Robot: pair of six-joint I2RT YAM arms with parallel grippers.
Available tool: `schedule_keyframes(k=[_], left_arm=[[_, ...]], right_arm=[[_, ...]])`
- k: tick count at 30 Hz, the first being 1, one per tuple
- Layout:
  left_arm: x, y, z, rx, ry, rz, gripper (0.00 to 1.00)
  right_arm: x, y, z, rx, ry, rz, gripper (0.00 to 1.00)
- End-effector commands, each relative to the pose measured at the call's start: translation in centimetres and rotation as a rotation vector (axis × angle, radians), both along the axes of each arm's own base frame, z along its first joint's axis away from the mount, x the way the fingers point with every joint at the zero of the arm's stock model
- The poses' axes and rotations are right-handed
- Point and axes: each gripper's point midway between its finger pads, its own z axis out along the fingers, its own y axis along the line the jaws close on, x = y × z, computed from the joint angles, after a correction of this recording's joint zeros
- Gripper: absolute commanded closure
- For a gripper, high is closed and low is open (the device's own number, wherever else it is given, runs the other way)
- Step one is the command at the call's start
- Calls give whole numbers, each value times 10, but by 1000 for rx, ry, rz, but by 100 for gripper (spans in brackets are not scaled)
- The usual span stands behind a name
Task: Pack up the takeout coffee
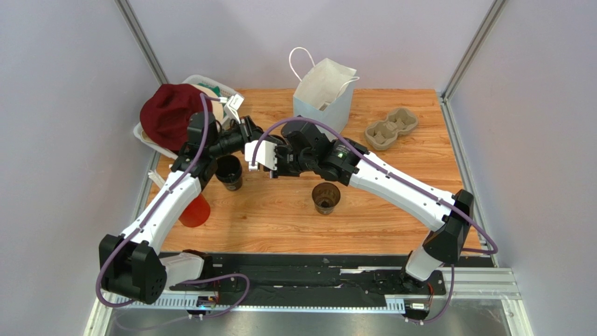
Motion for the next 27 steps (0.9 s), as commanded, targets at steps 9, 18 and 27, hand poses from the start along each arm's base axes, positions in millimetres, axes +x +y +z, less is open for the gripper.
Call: schedule_keyframes(k=[9,18,27], left_arm=[[-5,6,31,-63,-89,-13,38],[-5,20,56,-90,-147,14,6],[7,65,78,141,-290,111,5]], right_arm=[[-6,-1,7,7,-5,2,100],[-22,-31,2,-30,-16,-3,100],[-50,-88,-3,-177,39,8,100]])
